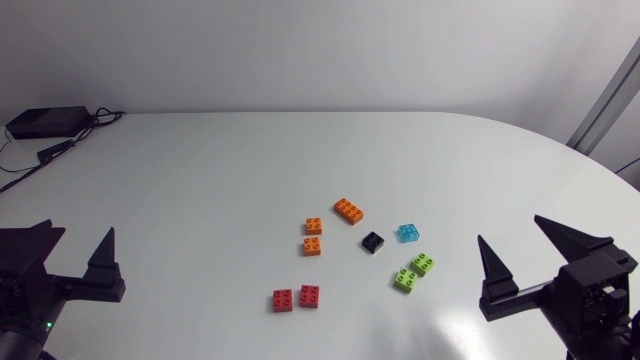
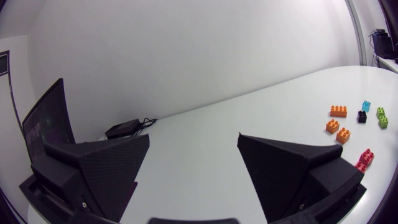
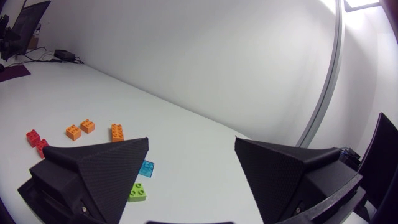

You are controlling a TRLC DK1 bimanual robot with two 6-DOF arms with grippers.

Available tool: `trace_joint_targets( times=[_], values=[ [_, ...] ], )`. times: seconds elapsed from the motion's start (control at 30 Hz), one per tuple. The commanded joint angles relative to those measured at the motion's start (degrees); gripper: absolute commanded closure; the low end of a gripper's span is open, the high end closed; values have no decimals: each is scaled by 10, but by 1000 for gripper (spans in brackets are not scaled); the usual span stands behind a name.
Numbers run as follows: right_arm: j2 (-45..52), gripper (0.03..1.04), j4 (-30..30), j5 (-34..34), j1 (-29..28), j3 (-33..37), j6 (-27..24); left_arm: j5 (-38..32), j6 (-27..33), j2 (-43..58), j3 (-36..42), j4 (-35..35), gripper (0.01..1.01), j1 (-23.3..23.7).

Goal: Separate the duplo bricks

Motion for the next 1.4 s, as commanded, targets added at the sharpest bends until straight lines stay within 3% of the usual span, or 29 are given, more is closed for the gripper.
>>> trace_joint_targets(
  times=[0.0, 0.1, 0.23, 0.5, 0.8, 1.0, 1.1, 1.37],
  values=[
    [-4, 66, -25, 0, 0, -18, 9, -4, -10, -11, -7, -15, 43, -1],
    [-3, 66, -25, -4, -42, -18, 9, -4, -10, -11, -6, -15, 43, 1],
    [-4, 66, -26, -15, -154, -18, 10, -4, -11, -11, -7, -15, 43, 5],
    [-4, 66, -36, -126, -234, -17, 15, -3, -68, -11, -7, -12, 43, -4],
    [-5, 66, -29, -172, -208, -18, 16, -3, -87, -11, -13, 27, 43, -28],
    [-6, 66, 77, -157, -205, -48, 12, -3, -95, -11, -13, 30, 43, -28],
    [-5, 66, 73, -157, -200, -48, 39, -3, -96, -10, -14, 31, 43, -26],
    [-5, 66, 73, -157, -200, -48, 40, 2, -103, -8, -13, 28, 43, -26]
  ],
)
